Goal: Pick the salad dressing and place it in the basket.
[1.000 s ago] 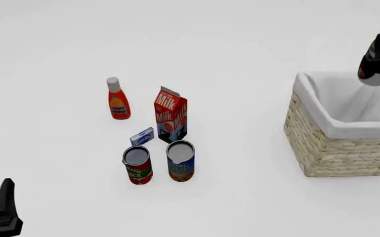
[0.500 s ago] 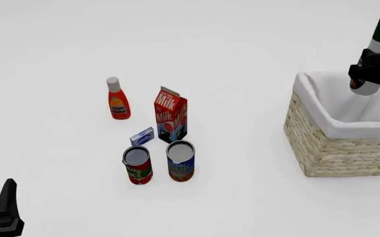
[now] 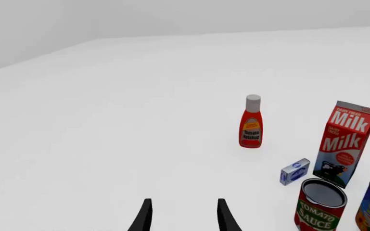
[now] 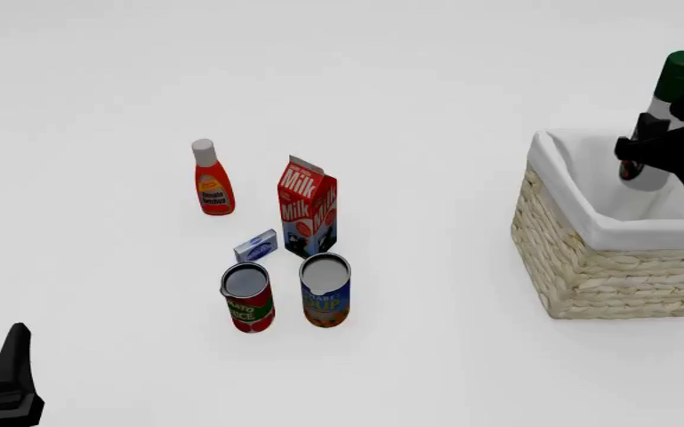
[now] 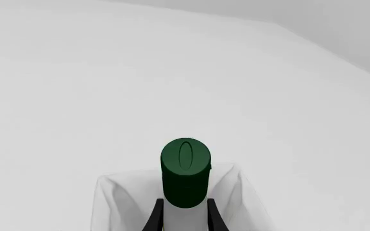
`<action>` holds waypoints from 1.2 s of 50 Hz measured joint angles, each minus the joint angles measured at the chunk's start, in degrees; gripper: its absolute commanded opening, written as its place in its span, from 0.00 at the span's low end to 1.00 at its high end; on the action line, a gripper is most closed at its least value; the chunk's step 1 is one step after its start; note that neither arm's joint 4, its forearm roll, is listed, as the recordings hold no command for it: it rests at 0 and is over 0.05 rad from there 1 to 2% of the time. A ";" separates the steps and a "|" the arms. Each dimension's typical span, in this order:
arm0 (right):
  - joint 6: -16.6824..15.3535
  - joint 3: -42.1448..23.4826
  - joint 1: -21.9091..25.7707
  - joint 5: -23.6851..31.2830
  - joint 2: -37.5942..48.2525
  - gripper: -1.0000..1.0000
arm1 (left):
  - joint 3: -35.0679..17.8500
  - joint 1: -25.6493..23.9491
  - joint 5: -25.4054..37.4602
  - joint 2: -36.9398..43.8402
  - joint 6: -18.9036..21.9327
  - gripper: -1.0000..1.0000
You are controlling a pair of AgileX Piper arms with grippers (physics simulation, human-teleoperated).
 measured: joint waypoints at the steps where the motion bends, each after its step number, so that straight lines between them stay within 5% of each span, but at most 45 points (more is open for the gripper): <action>1: 0.03 0.09 -0.03 -0.10 0.14 0.00 | 0.00 -0.01 0.02 0.00 -0.01 1.00; 42: 1.31 1.22 -0.60 -3.82 7.18 0.00 | 0.00 -0.03 0.32 0.00 0.13 1.00; 43: 1.35 1.19 -0.58 -3.83 7.28 1.00 | 0.00 -0.03 0.31 0.00 0.12 1.00; 60: 2.37 0.30 -0.02 -3.40 7.82 1.00 | 0.00 0.04 0.34 0.00 0.04 1.00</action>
